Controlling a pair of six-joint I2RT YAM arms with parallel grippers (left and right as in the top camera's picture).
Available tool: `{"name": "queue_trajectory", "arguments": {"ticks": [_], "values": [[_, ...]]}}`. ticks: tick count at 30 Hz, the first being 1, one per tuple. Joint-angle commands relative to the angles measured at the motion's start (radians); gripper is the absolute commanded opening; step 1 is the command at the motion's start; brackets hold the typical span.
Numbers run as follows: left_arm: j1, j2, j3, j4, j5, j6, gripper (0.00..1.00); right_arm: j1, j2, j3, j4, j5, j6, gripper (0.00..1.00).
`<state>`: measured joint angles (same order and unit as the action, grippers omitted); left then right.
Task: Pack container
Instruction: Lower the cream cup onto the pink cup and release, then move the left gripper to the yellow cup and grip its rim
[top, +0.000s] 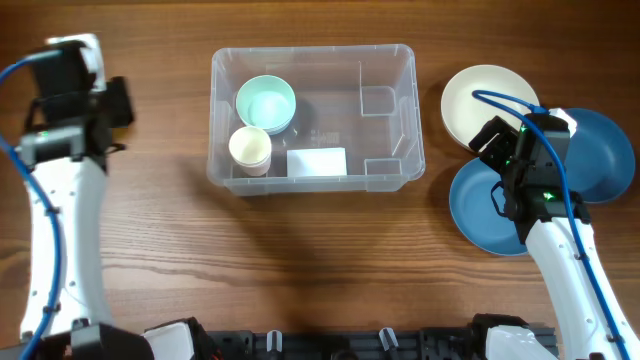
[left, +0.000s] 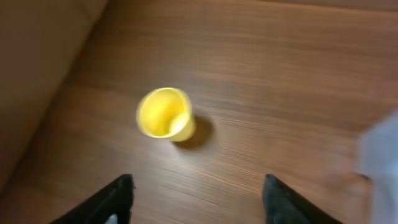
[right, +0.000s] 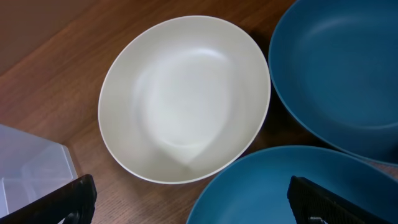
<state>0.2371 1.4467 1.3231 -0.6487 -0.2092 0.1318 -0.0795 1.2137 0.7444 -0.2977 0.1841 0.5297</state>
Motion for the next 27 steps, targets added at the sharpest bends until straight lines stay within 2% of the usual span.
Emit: {"name": "queue_trajectory", "arguments": {"ticks": [1,11,14,19,27], "values": [[0.099,0.08,0.018,0.039,0.13,0.019,0.62,-0.003,0.002,0.015,0.002,0.003,-0.005,1.0],[0.14,0.313,0.018,0.229,0.161,0.023,0.64,-0.003,0.002,0.015,0.002,0.003,-0.005,1.0],[0.14,0.379,0.018,0.28,0.168,0.059,0.64,-0.003,0.002,0.015,0.002,0.003,-0.005,1.0],[0.14,0.452,0.018,0.335,0.168,0.128,0.63,-0.003,0.002,0.015,0.002,0.003,-0.006,1.0],[0.14,0.519,0.018,0.392,0.168,0.128,0.59,-0.003,0.002,0.015,0.002,0.003,-0.005,1.0]]}}
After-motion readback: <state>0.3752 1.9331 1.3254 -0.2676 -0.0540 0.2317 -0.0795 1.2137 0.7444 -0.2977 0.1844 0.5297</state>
